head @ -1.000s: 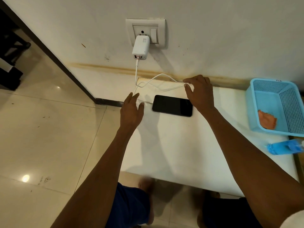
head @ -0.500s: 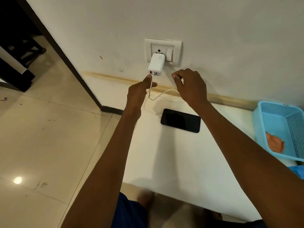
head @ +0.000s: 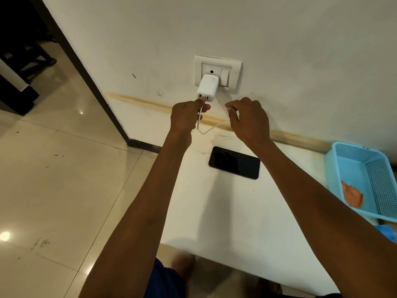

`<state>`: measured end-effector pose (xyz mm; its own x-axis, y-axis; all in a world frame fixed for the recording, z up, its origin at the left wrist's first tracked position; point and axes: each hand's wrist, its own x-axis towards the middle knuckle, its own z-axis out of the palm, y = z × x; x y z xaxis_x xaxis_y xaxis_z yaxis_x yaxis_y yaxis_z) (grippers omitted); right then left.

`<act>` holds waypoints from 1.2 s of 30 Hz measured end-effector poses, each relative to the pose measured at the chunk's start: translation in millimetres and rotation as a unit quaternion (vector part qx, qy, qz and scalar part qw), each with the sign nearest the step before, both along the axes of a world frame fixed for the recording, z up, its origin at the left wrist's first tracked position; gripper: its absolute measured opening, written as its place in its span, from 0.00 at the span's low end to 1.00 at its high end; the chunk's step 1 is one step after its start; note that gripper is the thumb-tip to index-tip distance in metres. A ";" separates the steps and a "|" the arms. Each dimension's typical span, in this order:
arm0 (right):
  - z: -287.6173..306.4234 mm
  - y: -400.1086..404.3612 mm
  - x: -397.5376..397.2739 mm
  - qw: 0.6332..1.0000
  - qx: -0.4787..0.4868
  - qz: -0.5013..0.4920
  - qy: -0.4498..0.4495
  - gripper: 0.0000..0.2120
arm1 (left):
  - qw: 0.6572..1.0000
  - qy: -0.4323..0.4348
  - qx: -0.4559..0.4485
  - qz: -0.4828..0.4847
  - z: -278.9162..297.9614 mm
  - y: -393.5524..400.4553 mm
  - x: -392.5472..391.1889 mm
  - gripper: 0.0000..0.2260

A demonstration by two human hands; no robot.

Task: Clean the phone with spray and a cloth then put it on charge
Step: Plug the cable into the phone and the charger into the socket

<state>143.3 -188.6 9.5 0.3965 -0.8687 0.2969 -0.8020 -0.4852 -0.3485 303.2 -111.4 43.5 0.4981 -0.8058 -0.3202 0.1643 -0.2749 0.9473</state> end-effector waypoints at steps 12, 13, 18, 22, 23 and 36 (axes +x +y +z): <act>1.6 -3.7 3.5 1.000 -0.017 0.000 0.003 0.14 | 1.000 -0.015 -0.007 -0.023 -11.9 -0.9 3.3 0.12; 1.8 -4.0 4.2 1.000 -0.018 0.003 0.004 0.15 | 0.999 -0.016 -0.007 -0.027 -12.8 -0.7 4.0 0.12; 3.0 -4.1 7.9 0.999 -0.038 0.021 0.014 0.16 | 0.998 -0.054 0.004 -0.012 -15.1 -1.4 5.0 0.16; -2.0 -6.3 12.7 0.999 0.000 0.000 -0.040 0.13 | 0.999 -0.020 0.031 0.008 -10.9 -3.2 9.9 0.22; -3.3 -8.3 14.2 0.997 0.029 -0.018 -0.072 0.12 | 0.999 -0.006 0.041 -0.002 -8.2 -4.5 10.9 0.23; -0.1 -7.9 14.6 0.979 -0.126 0.011 0.159 0.25 | 0.998 -0.021 0.048 -0.033 0.2 -17.5 16.4 0.23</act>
<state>157.9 -196.5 9.4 0.5218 -0.7736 0.3595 -0.8385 -0.5427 0.0492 319.6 -128.9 43.7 0.4590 -0.8042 -0.3776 0.1028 -0.3741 0.9217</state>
